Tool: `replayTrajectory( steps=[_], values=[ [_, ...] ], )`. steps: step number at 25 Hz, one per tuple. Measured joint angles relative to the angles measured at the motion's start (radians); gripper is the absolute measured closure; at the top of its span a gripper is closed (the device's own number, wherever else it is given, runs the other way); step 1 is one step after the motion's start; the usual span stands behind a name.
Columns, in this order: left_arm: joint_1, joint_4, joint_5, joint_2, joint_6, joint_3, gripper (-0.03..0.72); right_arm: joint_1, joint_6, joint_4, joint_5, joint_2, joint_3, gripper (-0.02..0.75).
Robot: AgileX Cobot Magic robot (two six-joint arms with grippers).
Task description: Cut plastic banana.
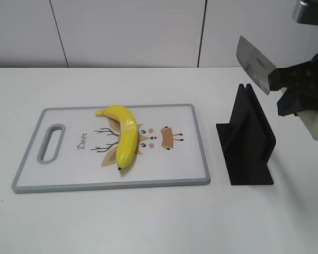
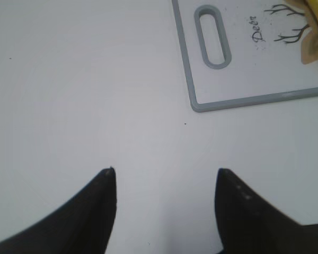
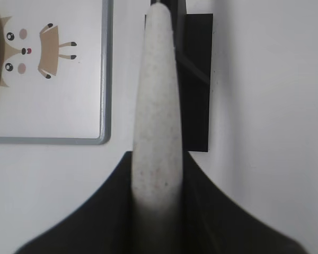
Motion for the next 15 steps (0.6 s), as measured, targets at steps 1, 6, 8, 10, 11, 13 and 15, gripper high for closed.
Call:
replayTrajectory(
  steps=[1,6,8,10,11,13,15],
  values=[
    [0.000,-0.001,0.015,-0.055,0.000,0.008,0.137,0.000,0.005,0.000,0.000,0.000,0.002,0.569],
    [0.000,-0.001,0.079,-0.288,0.000,0.018,0.144,0.000,0.011,0.000,-0.001,0.000,0.003,0.569],
    [0.000,-0.002,0.078,-0.364,0.000,0.036,0.145,0.000,0.014,0.001,-0.001,0.000,0.003,0.569],
    [0.000,-0.002,0.078,-0.437,-0.012,0.069,0.145,0.000,0.017,0.001,-0.002,0.000,0.003,0.569],
    [0.000,-0.002,0.077,-0.463,-0.018,0.080,0.145,0.000,0.019,0.001,-0.002,0.000,0.003,0.569],
    [0.000,0.001,0.071,-0.488,-0.023,0.085,0.145,0.000,0.020,0.001,-0.002,0.001,0.003,0.569],
    [0.001,0.004,0.066,-0.492,-0.027,0.088,0.145,0.000,0.021,0.001,-0.003,0.007,0.003,0.569]
  ],
)
